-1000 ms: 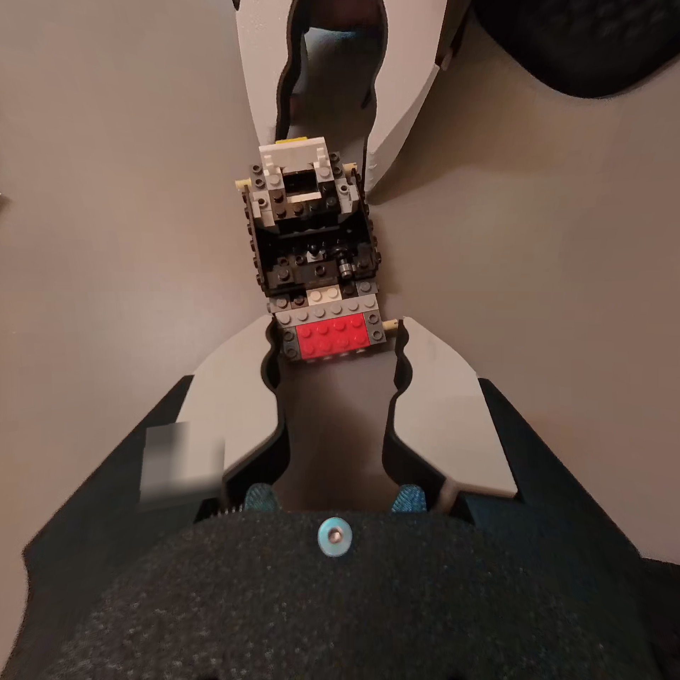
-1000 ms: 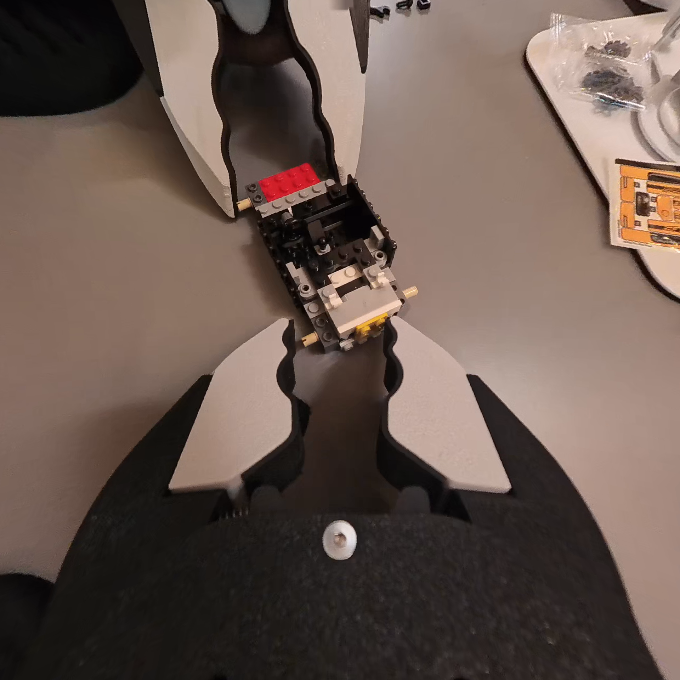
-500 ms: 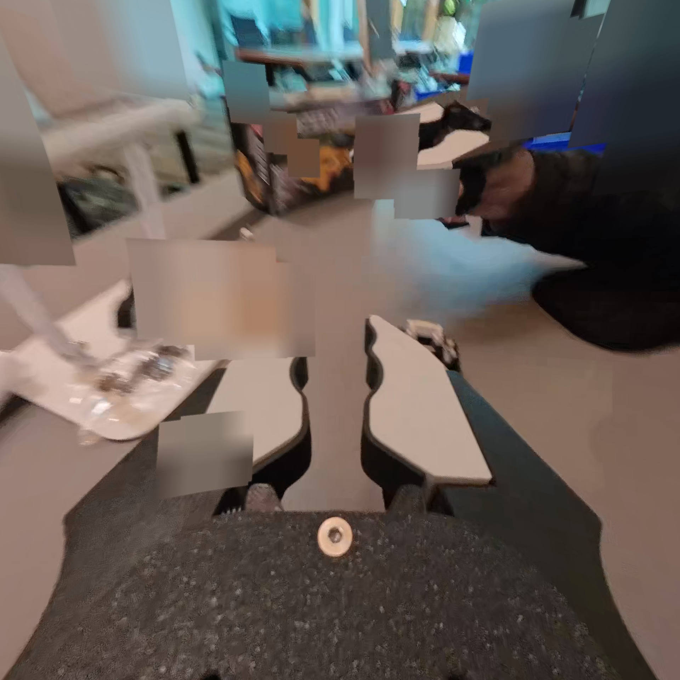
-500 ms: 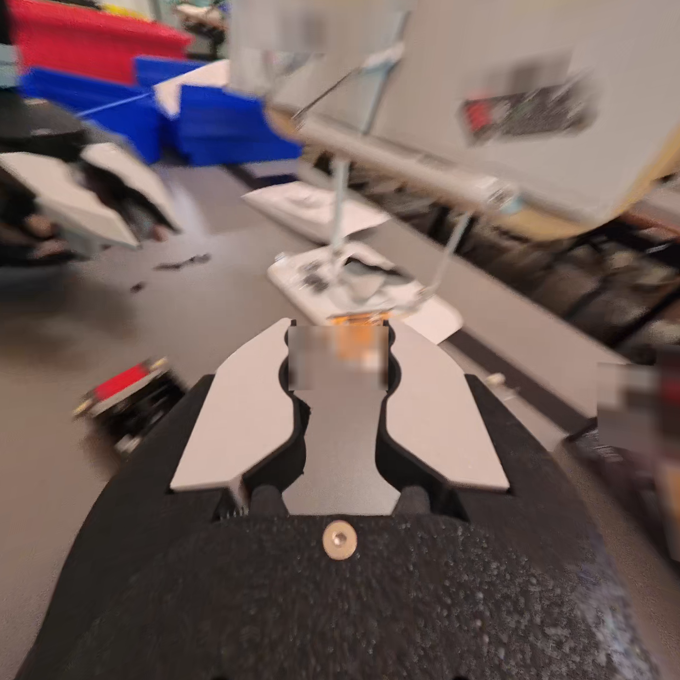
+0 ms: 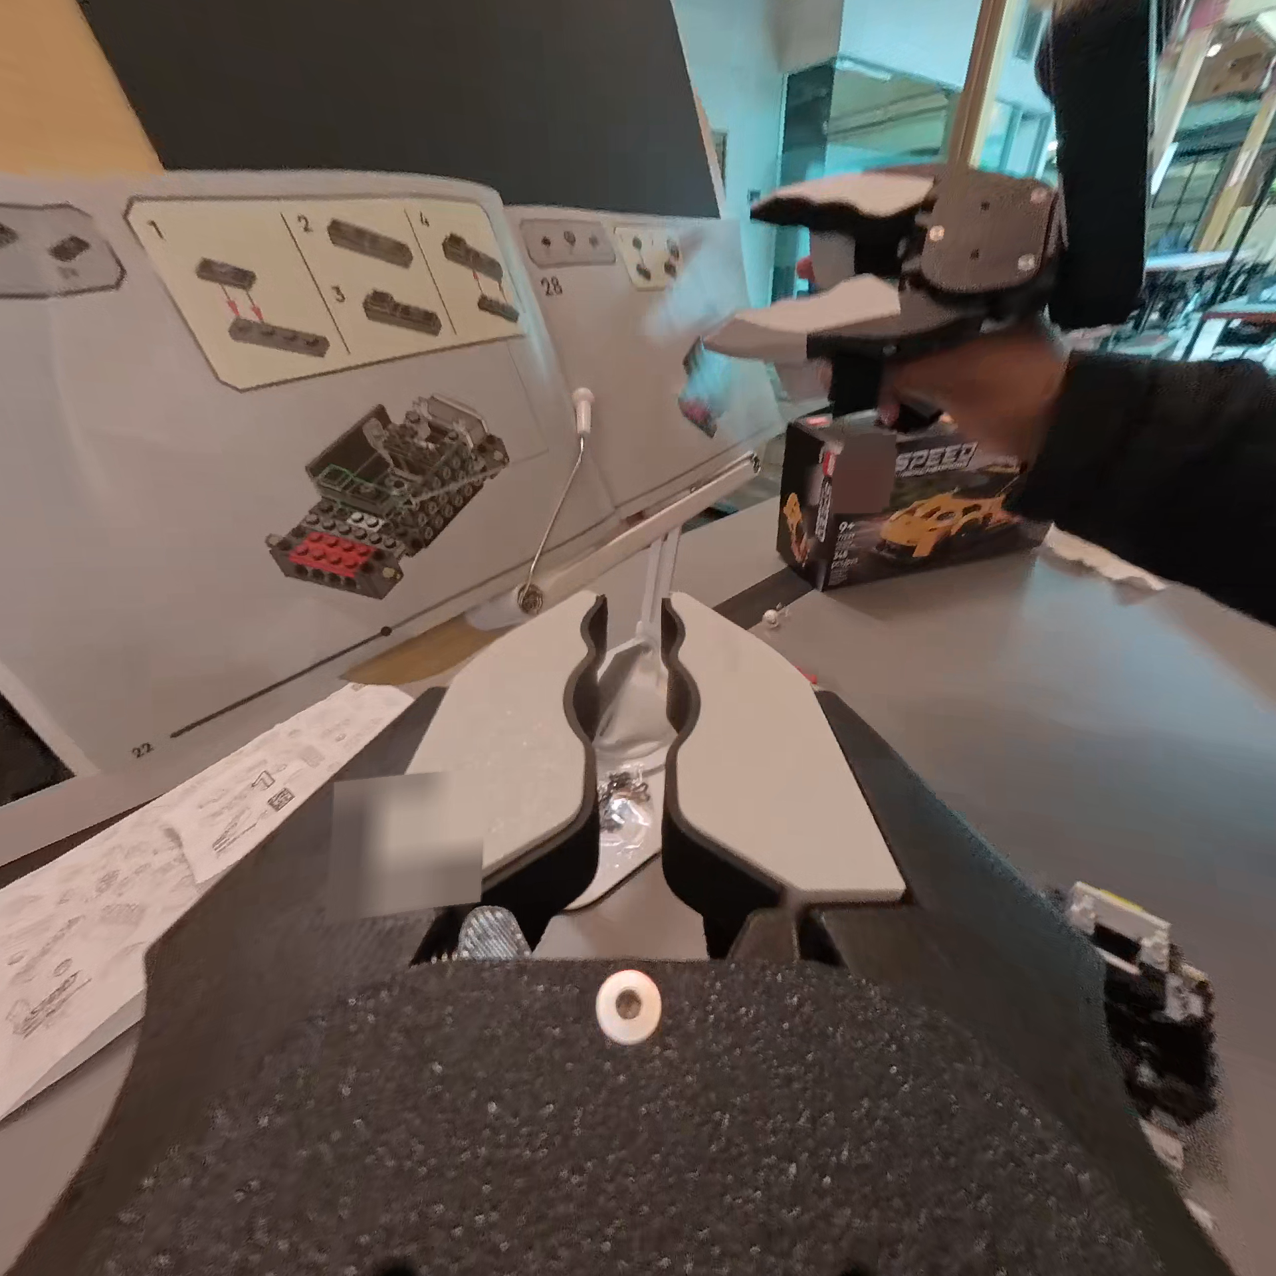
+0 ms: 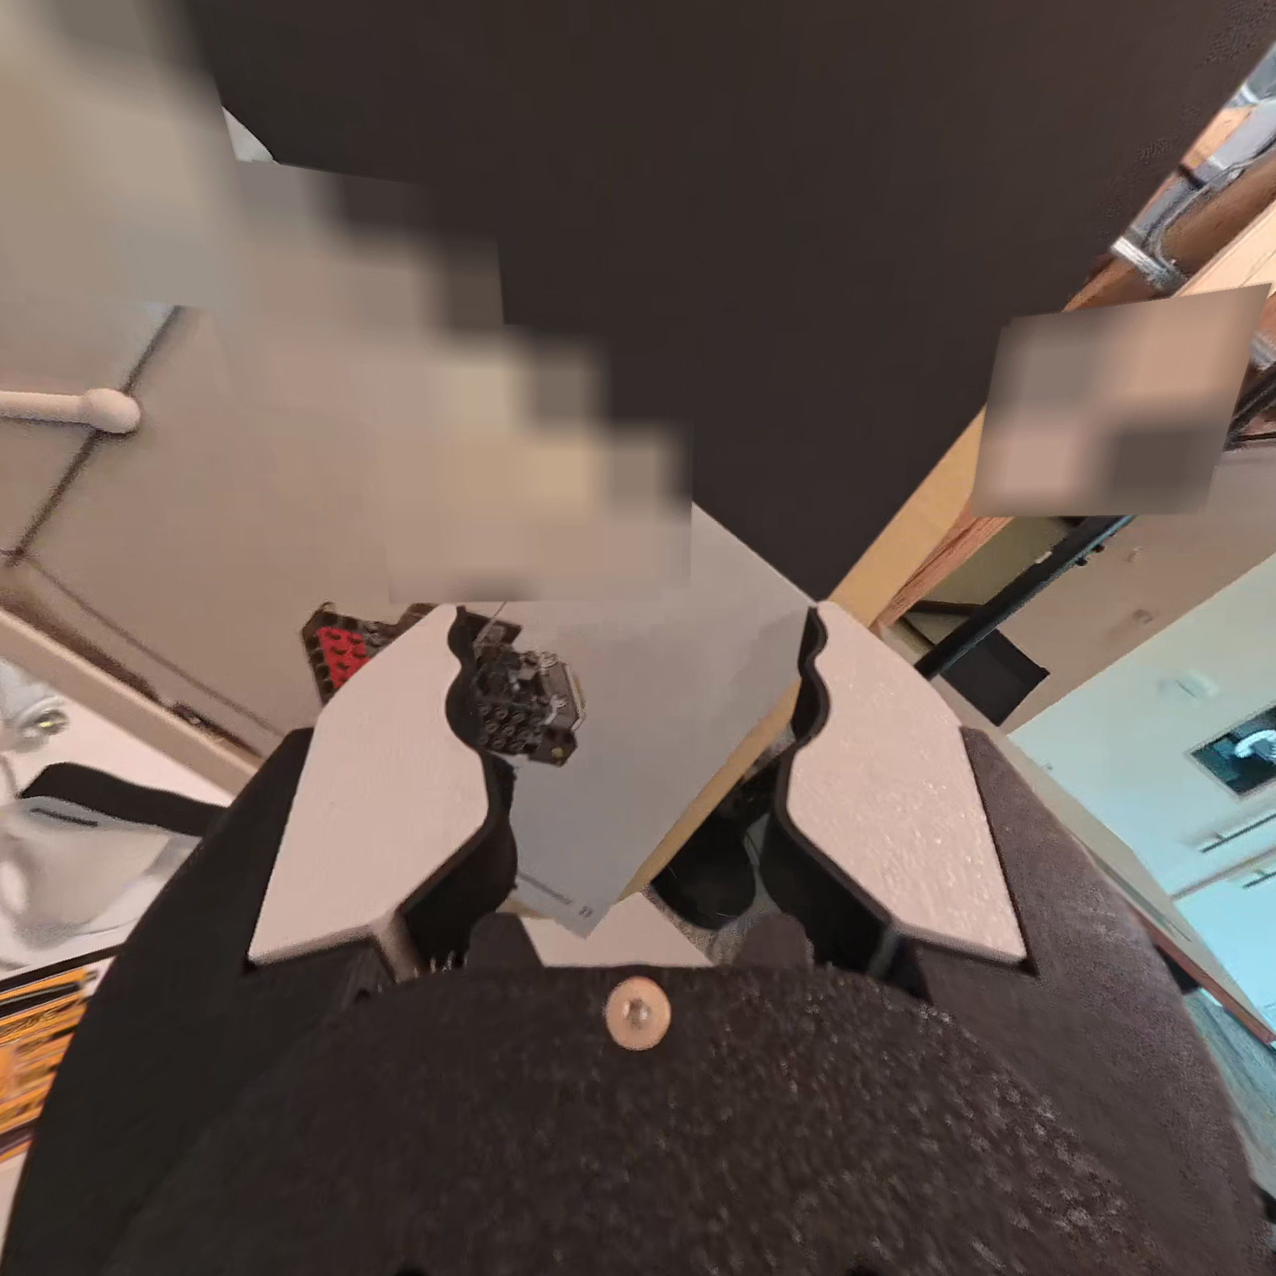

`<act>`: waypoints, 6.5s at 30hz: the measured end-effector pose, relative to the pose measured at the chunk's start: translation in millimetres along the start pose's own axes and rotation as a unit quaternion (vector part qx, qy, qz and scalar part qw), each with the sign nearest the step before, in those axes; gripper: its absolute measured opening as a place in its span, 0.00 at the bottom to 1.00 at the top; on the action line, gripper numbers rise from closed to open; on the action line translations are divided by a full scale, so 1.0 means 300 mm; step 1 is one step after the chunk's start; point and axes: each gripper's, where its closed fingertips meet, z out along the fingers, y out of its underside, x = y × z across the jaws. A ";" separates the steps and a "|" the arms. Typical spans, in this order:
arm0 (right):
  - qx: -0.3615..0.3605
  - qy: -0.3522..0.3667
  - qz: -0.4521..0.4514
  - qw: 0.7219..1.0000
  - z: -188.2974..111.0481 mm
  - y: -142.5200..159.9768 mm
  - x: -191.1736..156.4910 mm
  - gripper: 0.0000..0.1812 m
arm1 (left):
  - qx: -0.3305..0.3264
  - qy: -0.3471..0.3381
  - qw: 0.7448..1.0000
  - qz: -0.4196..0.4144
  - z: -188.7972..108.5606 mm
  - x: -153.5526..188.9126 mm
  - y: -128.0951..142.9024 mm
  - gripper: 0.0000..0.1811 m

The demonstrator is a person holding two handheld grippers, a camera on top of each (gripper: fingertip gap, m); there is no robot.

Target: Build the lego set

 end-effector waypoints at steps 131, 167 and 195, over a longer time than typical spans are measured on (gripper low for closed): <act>0.128 -0.006 -0.233 0.964 -0.249 -0.168 -0.354 0.09 | 0.000 0.213 0.932 -0.292 0.383 0.162 -0.228 0.00; 0.047 -0.326 0.132 0.935 -0.179 -0.126 -0.415 0.44 | 0.047 0.287 0.924 -0.246 0.222 0.166 -0.388 0.11; 0.017 -0.268 0.196 0.943 -0.091 -0.164 -0.387 0.12 | -0.099 -0.096 0.982 0.127 0.238 -0.199 -0.012 0.00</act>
